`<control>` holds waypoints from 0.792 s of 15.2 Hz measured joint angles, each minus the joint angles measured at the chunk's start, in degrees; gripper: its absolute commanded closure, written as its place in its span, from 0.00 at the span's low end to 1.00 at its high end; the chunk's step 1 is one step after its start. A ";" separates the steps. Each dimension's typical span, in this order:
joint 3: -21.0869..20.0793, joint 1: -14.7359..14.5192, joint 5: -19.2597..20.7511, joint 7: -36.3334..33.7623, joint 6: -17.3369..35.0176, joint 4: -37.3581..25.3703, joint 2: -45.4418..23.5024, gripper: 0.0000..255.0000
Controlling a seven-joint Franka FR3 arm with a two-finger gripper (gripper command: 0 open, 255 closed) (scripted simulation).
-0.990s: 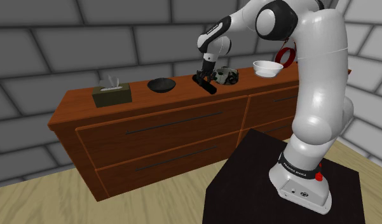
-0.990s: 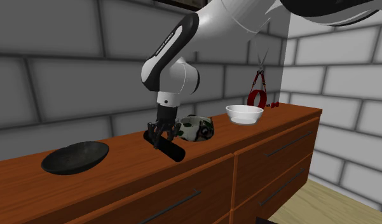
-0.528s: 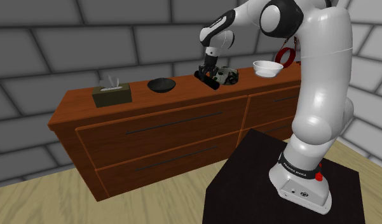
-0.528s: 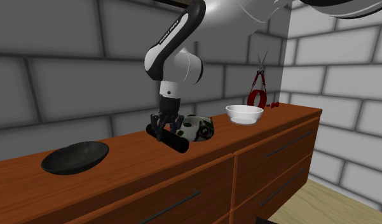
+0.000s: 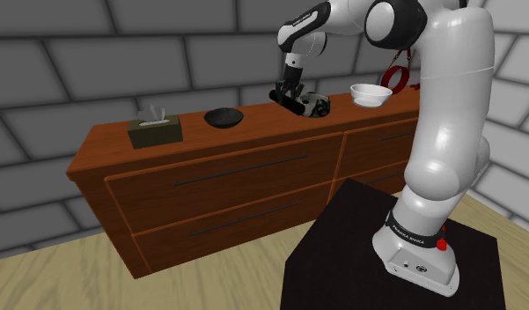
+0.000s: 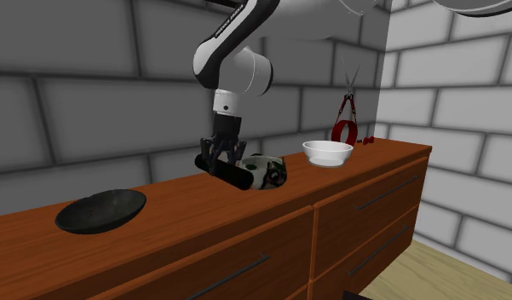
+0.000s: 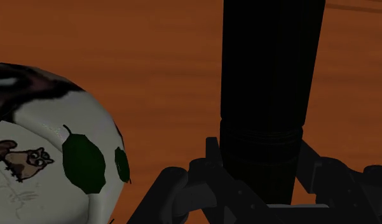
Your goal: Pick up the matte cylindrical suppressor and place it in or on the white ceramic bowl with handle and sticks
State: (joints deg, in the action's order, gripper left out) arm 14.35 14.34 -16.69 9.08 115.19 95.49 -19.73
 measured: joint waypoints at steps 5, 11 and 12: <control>0.22 0.07 0.60 -0.79 -3.42 -2.57 0.94 1.00; 0.39 0.11 1.18 -1.75 -7.37 -5.71 1.88 1.00; 0.45 0.23 1.23 -1.81 -8.24 -6.60 1.86 1.00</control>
State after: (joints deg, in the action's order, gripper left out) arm 14.80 14.57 -15.46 7.27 106.95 88.89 -17.87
